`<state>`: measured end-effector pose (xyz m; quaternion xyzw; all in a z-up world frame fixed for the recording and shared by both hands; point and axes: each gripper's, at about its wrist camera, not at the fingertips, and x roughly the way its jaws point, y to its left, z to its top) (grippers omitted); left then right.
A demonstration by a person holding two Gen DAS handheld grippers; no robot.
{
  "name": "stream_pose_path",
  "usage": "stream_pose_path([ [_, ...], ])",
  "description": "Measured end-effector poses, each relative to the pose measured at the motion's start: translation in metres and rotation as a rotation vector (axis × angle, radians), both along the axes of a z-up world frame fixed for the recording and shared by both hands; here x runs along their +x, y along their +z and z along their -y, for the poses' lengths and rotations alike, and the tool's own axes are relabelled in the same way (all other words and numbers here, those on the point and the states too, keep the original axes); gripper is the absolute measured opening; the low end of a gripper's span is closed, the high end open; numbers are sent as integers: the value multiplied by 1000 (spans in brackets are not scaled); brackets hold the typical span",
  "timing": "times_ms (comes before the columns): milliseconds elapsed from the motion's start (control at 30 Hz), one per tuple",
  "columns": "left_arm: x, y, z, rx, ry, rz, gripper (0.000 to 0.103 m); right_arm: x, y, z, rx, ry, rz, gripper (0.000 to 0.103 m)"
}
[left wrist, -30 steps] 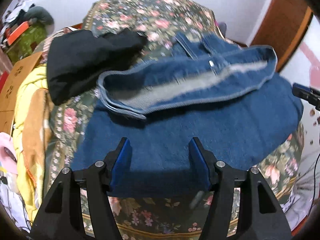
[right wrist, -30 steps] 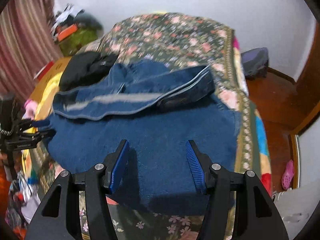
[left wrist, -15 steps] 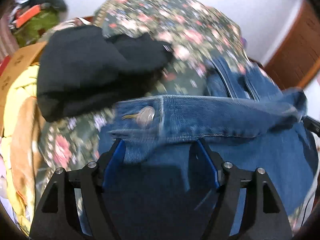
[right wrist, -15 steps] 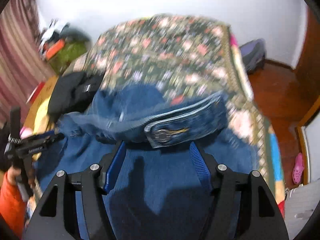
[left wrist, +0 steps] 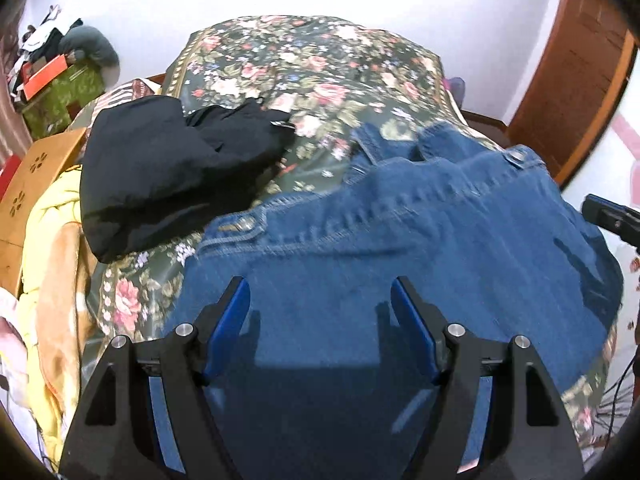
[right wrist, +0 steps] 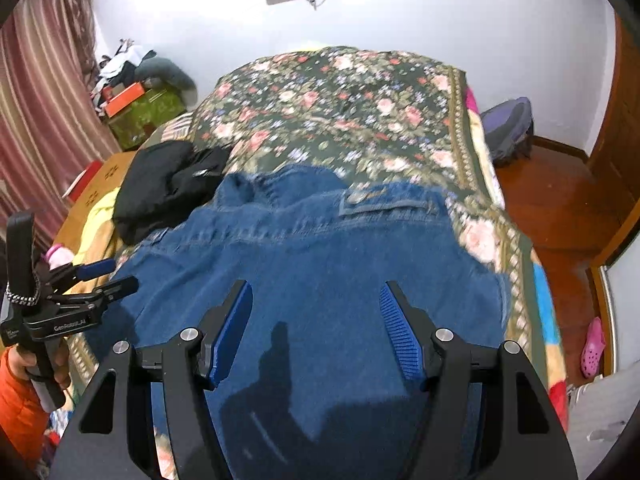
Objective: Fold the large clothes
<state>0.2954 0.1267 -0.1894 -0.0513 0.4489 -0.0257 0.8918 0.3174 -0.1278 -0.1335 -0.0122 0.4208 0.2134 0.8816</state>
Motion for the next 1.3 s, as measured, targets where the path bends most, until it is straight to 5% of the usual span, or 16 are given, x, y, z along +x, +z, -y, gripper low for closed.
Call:
stream_pose_path([
  [433,-44,-17,8,18,15,-51,72,-45,-15,5,-130,-4,27,61],
  [1000,-96,-39,-87,-58,350,-61,75,-63,0,16,-94,-62,52,61],
  [1300,-110,-76,-126,-451,468,-144,75,-56,-12,0,-65,-44,30,61],
])
